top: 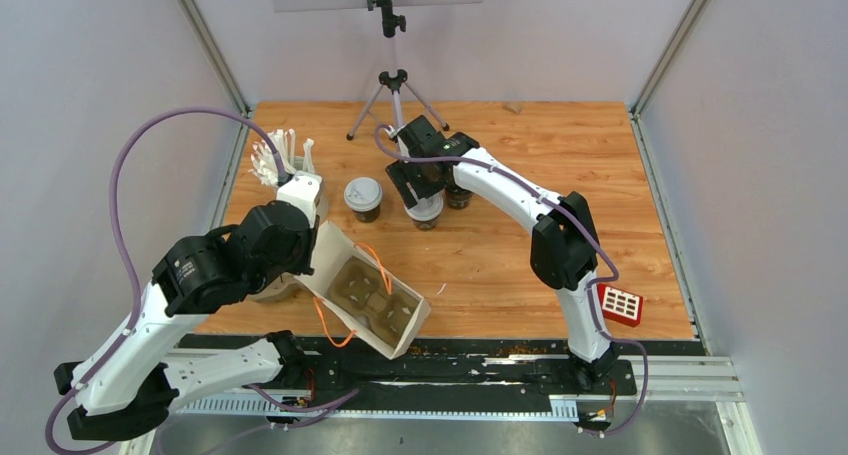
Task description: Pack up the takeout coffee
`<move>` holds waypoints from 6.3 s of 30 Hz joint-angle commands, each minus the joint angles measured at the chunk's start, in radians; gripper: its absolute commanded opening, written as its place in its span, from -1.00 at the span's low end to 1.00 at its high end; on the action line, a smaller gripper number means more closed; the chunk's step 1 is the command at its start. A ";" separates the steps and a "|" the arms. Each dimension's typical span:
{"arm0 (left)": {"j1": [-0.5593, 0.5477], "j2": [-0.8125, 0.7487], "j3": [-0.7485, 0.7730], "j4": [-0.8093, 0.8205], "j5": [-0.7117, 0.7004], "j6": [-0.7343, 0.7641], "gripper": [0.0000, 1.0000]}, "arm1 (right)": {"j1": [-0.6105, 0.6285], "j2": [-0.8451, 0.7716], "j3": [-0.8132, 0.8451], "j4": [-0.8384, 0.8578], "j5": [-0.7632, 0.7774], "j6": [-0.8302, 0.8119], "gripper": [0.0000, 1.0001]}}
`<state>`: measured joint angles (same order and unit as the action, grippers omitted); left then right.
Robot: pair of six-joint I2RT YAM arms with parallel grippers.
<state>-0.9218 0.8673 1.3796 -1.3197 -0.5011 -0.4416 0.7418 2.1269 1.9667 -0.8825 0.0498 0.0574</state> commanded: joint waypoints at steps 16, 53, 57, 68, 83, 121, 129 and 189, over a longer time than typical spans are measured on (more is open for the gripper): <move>0.003 0.056 0.060 0.120 0.067 -0.057 -1.00 | -0.018 -0.196 -0.185 -0.033 -0.034 0.005 0.31; 0.003 -0.063 0.006 0.122 0.091 0.039 -1.00 | 0.054 -0.111 -0.094 -0.041 -0.057 -0.108 0.83; 0.003 -0.056 0.017 0.119 0.080 0.044 -1.00 | 0.054 -0.108 -0.103 -0.047 -0.064 -0.106 0.82; 0.003 -0.050 0.016 0.131 0.081 0.040 -1.00 | 0.053 -0.092 -0.114 -0.049 -0.070 -0.098 0.78; 0.003 -0.058 0.023 0.122 0.076 0.035 -1.00 | 0.051 -0.090 -0.130 -0.049 -0.063 -0.087 0.56; 0.036 0.286 0.120 0.290 -0.039 -0.344 -1.00 | -0.239 -0.596 -0.463 -0.212 0.020 -0.064 0.46; 0.137 0.338 0.106 0.370 0.037 -0.475 -1.00 | -0.242 -0.689 -0.256 -0.368 0.018 -0.064 0.47; 0.156 0.202 0.008 0.316 0.192 -0.136 0.17 | 0.097 -0.914 -0.344 -0.056 -0.122 -0.115 0.40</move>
<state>-0.7696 1.1114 1.3350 -0.9607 -0.3004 -0.6842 0.7685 1.1755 1.6005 -0.9295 -0.2127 0.0620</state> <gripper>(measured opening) 0.557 0.748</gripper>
